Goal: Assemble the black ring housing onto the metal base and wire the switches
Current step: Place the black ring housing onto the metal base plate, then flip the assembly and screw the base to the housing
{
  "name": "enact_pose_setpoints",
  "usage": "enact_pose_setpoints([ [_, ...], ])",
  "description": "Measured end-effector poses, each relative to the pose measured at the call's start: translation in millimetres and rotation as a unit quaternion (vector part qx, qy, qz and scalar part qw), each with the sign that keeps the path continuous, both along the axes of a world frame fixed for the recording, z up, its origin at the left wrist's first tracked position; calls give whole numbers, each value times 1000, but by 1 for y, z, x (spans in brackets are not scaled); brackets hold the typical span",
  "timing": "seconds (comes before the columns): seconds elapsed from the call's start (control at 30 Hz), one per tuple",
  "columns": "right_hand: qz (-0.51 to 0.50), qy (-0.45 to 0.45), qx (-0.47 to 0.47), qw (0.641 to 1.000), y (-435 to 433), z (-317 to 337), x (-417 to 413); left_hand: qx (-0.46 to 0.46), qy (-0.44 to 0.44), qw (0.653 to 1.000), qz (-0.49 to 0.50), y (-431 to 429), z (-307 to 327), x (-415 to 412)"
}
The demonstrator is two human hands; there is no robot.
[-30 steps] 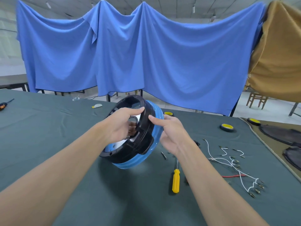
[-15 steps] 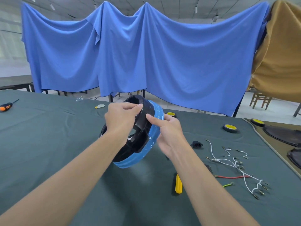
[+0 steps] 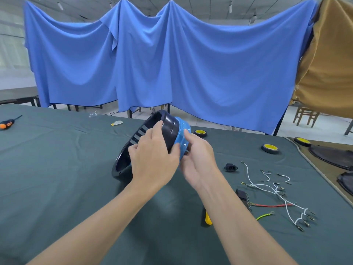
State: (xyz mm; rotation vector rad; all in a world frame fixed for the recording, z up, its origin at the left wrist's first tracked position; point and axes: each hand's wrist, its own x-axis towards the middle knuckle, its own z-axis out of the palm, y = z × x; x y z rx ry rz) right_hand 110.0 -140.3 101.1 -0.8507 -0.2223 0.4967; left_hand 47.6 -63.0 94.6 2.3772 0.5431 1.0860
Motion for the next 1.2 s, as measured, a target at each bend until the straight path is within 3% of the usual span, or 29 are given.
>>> enact_pose_setpoints([
  [0.13,16,-2,-6,1000,2,0,0,40,16,999,6,6,-3,-3],
  [0.27,29,-74,-20,997,5,6,1,27,14,999,-11,21,4,-5],
  [0.4,29,-183,-94,978,15,28,-1,-119,-71,990,-35,30,22,-10],
  [0.5,58,-244,-143,957,24,47,-1,-260,-126,956,-57,42,36,-13],
  [0.63,80,-244,-179,950,33,54,-2,-405,-144,899,-83,61,40,-18],
  [1.03,143,-334,-223,905,78,29,-12,-491,-96,860,-105,109,32,-33],
  [1.2,130,-376,-262,879,99,12,-6,-558,-61,819,-117,137,18,-38],
])
